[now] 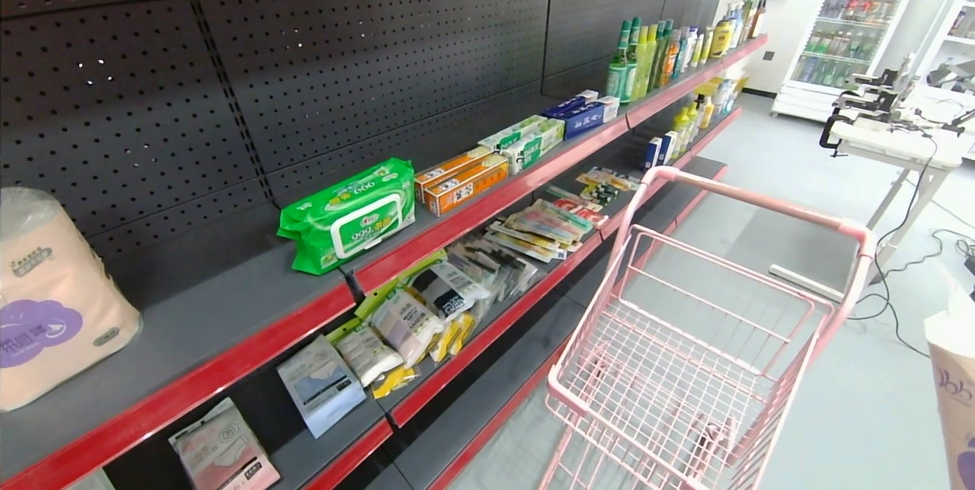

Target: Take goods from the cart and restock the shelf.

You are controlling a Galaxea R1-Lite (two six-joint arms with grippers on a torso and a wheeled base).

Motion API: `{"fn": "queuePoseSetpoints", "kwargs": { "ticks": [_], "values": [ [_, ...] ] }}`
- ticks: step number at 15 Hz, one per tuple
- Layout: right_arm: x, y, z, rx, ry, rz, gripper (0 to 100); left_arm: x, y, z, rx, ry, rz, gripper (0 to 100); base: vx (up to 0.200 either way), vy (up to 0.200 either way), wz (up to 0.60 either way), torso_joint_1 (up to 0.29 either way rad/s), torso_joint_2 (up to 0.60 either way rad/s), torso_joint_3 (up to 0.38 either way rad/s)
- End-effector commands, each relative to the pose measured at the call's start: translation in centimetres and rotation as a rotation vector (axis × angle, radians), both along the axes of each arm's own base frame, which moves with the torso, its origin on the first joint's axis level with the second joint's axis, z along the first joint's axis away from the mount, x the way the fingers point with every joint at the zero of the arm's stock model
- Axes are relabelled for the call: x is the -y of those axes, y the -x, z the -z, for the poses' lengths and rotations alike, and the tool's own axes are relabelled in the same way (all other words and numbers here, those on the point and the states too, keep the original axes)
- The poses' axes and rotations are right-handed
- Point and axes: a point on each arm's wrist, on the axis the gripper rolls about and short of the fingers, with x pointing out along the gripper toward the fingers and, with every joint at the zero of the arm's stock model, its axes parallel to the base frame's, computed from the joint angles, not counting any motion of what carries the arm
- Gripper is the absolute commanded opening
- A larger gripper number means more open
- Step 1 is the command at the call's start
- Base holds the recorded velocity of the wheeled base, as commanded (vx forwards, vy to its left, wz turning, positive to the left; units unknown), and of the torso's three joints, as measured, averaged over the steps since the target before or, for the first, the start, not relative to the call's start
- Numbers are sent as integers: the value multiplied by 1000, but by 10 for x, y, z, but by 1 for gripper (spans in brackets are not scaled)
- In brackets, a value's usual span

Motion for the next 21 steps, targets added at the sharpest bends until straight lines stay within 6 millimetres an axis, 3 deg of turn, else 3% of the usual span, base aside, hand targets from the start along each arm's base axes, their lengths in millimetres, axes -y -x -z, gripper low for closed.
{"fn": "queuePoseSetpoints", "kwargs": {
  "ticks": [1, 11, 21],
  "values": [
    [0, 1, 0, 5, 4, -2, 0, 0, 0, 0, -1, 0, 0, 100, 0, 0, 0, 159, -364, -193],
    [0, -2, -2, 22, 17, -11, 0, 0, 0, 0, -1, 0, 0, 100, 0, 0, 0, 164, -340, -179],
    [-1, -3, -1, 19, 6, -42, 0, 0, 0, 0, -1, 0, 0, 100, 0, 0, 0, 68, -154, -76]
  ]
}}
